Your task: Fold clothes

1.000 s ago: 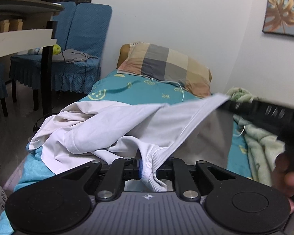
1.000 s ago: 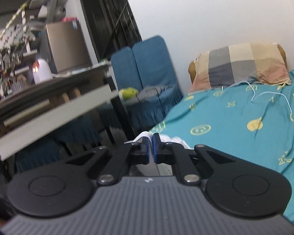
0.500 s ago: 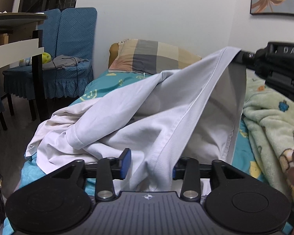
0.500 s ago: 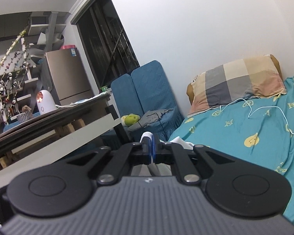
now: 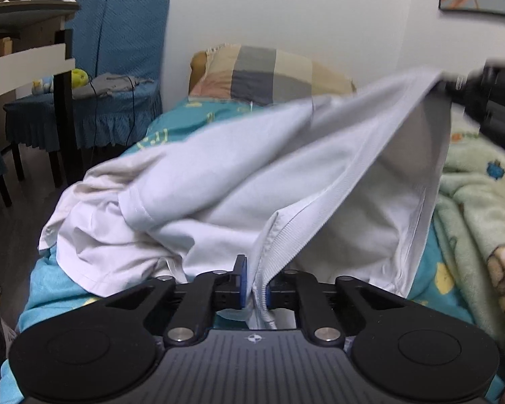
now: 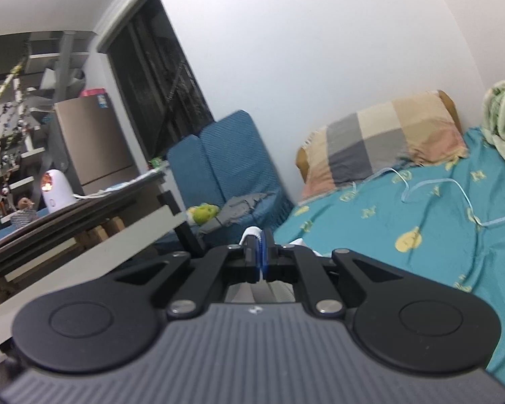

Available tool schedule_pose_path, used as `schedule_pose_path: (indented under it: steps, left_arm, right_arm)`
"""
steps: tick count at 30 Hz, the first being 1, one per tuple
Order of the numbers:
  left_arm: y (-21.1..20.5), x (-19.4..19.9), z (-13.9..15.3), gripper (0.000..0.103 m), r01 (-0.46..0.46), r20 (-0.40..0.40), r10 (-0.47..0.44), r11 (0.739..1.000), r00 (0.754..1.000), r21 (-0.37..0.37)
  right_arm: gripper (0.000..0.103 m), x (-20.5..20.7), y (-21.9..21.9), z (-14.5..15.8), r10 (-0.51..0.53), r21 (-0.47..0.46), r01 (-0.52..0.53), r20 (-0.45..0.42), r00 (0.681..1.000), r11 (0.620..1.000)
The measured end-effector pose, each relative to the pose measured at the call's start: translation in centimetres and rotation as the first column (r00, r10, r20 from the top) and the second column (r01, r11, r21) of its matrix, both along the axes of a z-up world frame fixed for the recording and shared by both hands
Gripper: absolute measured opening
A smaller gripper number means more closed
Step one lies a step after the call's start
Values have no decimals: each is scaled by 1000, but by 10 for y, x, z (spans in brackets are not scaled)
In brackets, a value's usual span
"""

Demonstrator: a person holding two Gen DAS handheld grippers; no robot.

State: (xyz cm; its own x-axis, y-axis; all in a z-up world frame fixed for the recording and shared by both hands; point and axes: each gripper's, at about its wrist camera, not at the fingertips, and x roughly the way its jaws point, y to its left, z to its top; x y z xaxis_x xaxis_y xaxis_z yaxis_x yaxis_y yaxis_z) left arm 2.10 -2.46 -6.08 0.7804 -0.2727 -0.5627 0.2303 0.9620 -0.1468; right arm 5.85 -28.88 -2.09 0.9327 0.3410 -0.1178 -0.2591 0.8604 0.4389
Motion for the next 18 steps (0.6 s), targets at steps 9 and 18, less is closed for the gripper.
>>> schedule_pose_path:
  steps: [9,18]
  left_arm:
    - [36,-21,46,7,-41,202,88,973,975,-228]
    - [35,-12,37,7,-65,124,91,978,988,-199]
  right_arm:
    - [4,13,-12,-21,-61,-5,61,-112,992,998]
    - [4,22,-5,-33,-51,-47,43,-189,981,998]
